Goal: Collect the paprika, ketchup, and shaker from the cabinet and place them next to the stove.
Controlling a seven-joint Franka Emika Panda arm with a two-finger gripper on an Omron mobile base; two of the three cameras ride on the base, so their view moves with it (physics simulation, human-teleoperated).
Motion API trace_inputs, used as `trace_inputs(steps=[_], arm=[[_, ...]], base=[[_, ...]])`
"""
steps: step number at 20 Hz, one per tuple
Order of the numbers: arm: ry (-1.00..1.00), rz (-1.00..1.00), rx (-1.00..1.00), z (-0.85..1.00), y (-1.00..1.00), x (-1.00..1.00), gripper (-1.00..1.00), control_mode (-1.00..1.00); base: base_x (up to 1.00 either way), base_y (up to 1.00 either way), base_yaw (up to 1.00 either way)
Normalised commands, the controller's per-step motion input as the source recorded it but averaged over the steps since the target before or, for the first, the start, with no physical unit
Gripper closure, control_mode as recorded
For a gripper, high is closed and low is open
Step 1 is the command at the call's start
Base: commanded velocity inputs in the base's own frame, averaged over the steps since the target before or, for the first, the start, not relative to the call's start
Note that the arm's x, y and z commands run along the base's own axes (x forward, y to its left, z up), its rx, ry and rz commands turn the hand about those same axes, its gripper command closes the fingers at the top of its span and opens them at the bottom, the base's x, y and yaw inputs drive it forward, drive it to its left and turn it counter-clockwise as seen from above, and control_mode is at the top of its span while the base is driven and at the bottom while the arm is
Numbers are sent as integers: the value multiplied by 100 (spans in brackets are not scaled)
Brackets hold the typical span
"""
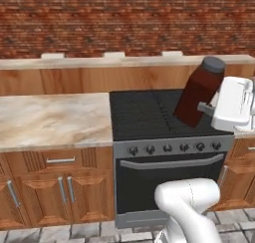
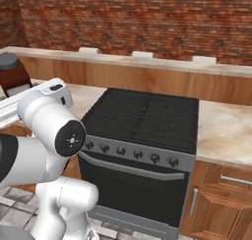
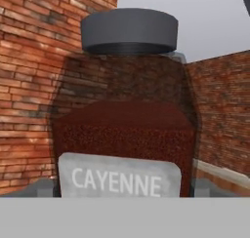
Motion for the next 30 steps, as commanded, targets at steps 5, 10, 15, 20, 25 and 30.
trace_inputs(steps=[5,10,15,20,25,30], arm=[[0,0,0,0,0,0,100,100],[0,0,0,0,0,0,100,100],[0,0,0,0,0,0,100,100],[0,0,0,0,0,0,100,100],[0,0,0,-30,0,35,100,-100],[1,0,-7,-76,0,59,100,-100]], base=[[61,65,-13],[66,56,-6],[76,45,-3],[82,22,-1],[31,3,0],[0,0,0]])
